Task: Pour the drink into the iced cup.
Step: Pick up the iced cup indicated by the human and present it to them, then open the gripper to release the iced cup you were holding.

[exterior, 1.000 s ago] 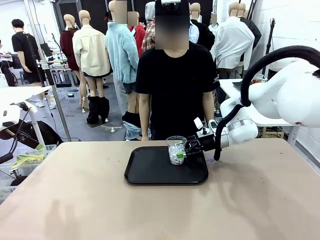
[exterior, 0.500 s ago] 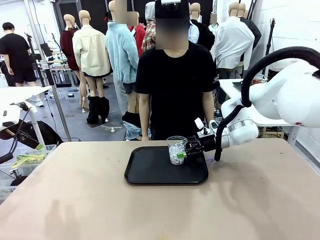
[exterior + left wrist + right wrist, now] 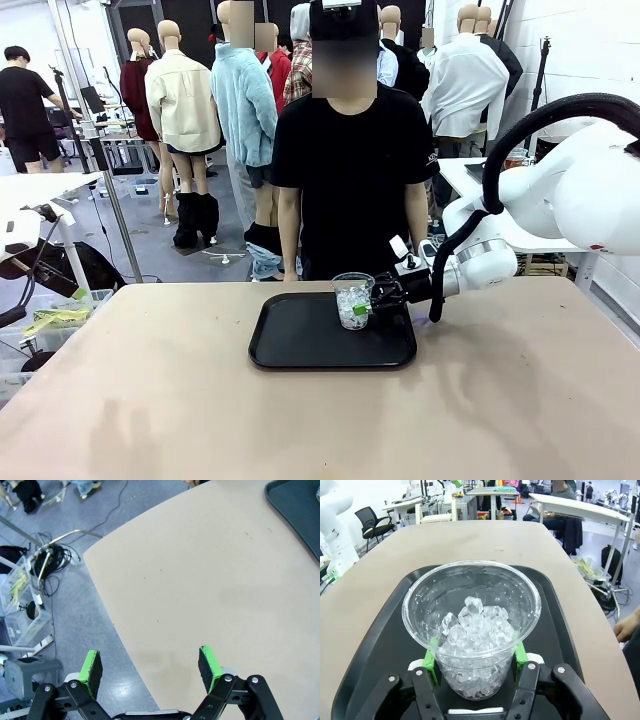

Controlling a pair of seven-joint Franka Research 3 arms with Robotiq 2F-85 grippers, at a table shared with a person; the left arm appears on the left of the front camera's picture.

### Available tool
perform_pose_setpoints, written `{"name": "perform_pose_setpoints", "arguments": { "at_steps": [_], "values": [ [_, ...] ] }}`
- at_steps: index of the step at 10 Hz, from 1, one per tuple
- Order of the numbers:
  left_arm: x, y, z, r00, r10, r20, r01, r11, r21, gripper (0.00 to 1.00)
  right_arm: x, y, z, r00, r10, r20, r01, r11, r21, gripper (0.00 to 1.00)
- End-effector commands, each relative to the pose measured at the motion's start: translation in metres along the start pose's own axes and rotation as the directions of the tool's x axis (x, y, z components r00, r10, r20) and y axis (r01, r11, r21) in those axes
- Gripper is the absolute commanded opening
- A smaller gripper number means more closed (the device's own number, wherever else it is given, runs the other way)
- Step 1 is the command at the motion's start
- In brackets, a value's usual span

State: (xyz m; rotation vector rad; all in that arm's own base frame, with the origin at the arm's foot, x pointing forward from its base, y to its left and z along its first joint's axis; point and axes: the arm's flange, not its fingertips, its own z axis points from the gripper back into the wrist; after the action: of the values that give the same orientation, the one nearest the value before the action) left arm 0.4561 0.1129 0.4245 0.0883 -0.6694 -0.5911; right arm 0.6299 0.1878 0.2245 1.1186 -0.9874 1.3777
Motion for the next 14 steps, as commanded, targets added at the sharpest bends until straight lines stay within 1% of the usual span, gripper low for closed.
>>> {"name": "perform_pose_setpoints", "arguments": {
  "at_steps": [1,3,4,14],
  "values": [
    [-0.0002,0.0002,0.0012,1.000,-0.001,0.002,0.001,1.000,0.009,1.00,-0.0012,-0.0063,0.0007,1.000,-0.004,-0.012,0.005,1.000,0.015,0.62],
    [-0.0002,0.0002,0.0012,1.000,-0.001,0.002,0.001,1.000,0.009,1.00,-0.0018,-0.0066,0.0015,1.000,-0.006,-0.010,0.006,1.000,0.025,0.62],
    [-0.0002,0.0002,0.0012,1.000,-0.001,0.002,0.001,1.000,0.009,1.00,-0.0001,0.0000,0.0002,1.000,0.000,-0.001,0.000,1.000,0.001,0.62],
    [-0.0002,0.0002,0.0012,1.000,-0.001,0.002,0.001,1.000,0.009,1.00,-0.0001,0.0001,0.0002,1.000,0.001,-0.001,-0.001,1.000,0.002,0.62]
  ]
}}
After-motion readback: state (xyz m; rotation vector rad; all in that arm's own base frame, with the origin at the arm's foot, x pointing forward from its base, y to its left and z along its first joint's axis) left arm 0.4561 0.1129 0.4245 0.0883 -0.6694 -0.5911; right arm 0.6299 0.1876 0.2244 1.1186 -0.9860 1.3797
